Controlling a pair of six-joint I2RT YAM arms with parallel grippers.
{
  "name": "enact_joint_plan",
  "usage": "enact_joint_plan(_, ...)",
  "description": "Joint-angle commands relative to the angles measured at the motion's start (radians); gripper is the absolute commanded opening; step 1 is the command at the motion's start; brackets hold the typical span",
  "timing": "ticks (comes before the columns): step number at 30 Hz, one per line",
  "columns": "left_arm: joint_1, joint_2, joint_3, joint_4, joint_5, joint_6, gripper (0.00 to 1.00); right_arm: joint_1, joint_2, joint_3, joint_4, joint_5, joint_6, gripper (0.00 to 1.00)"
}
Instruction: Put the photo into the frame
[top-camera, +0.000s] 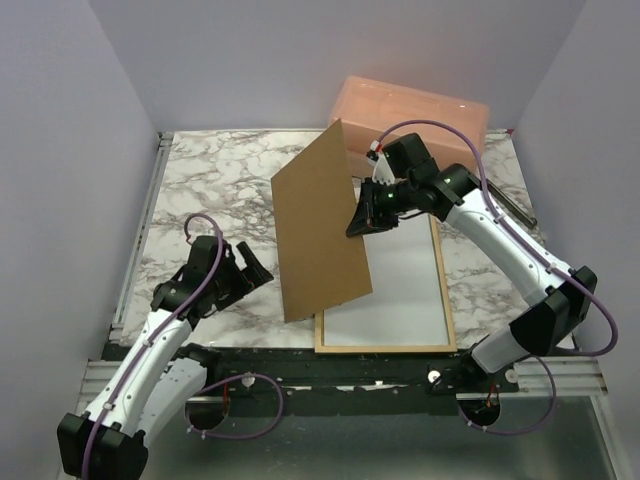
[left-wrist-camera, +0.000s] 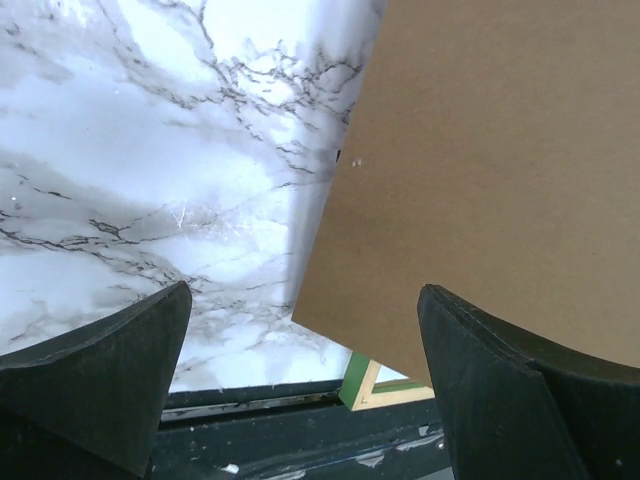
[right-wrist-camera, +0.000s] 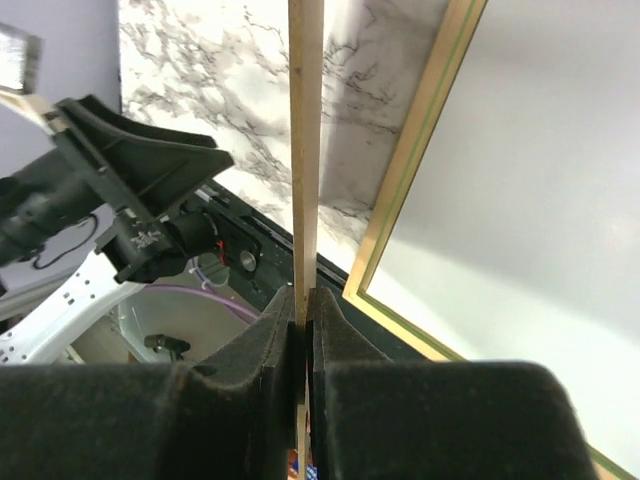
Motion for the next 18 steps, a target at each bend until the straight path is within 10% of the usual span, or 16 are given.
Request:
enact_joint_plan(1, -0.053, -0.019, 0.120, -0.121, -0.093, 0.064, 0.98, 0.033, 0.030, 0.117, -0.125, 0.074, -0.053, 0.01)
enact_joint_plan(18, -0.219, 0.027, 0.318, -0.081, -0.094, 0.071, 0.98, 0.251, 0.270, 0.556, -0.452, 0.409, -0.008, 0.01)
